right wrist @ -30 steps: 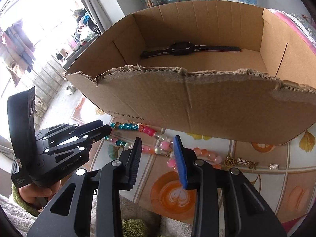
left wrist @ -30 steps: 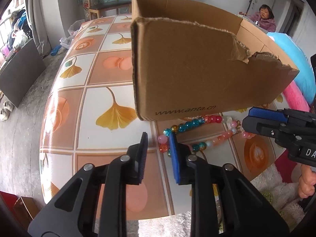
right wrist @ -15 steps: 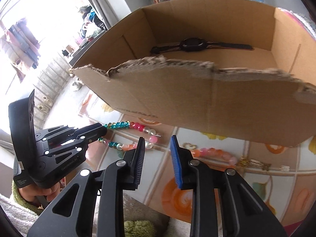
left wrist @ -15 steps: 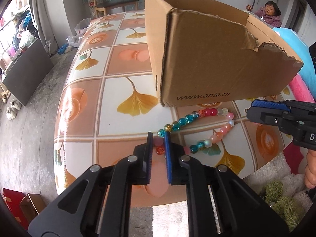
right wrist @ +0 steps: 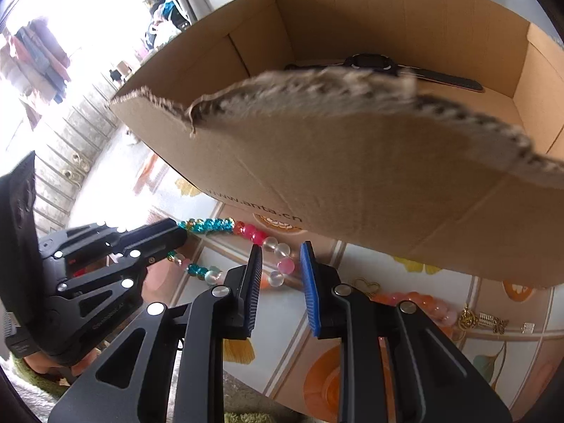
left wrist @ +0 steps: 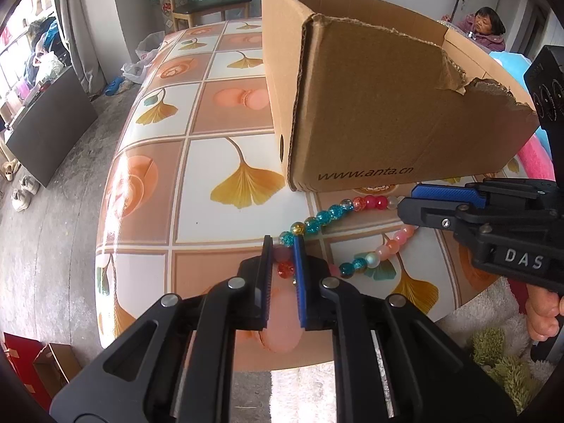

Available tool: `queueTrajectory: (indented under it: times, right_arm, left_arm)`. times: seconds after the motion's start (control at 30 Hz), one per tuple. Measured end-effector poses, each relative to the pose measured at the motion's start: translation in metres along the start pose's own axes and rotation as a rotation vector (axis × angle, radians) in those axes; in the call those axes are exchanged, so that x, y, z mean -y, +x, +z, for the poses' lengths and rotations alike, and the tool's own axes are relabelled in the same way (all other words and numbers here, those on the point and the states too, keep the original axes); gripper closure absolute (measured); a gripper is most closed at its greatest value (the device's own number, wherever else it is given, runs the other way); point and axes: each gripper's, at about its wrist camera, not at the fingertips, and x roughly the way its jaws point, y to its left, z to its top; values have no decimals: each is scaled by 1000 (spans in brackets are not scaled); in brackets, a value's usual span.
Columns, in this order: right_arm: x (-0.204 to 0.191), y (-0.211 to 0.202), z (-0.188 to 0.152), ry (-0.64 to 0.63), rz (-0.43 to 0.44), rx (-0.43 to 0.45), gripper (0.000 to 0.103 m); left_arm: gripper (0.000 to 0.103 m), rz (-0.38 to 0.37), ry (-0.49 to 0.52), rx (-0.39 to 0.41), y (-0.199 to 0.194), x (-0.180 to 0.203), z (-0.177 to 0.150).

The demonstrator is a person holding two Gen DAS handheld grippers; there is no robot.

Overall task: Organize jewelry
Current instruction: 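Close the left tool on the teal and red beaded bracelet, then lift the beaded bracelet with the left tool and carry it over the box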

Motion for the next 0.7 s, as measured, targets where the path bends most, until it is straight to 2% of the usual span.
queueTrajectory:
  times: [0.27,0.53,0.7]
  right_arm:
    - [-12,5,4,-64,-63,5,90]
    - [-12,0,3,-65,-45,43,93]
    - [-18,-18,0,-85,-41,86,93]
  left_arm:
    - [92,18,4,13,2,4,2]
    - [94,32,10,56,2,7,2]
    - [94,24,12,99,-19,9,3]
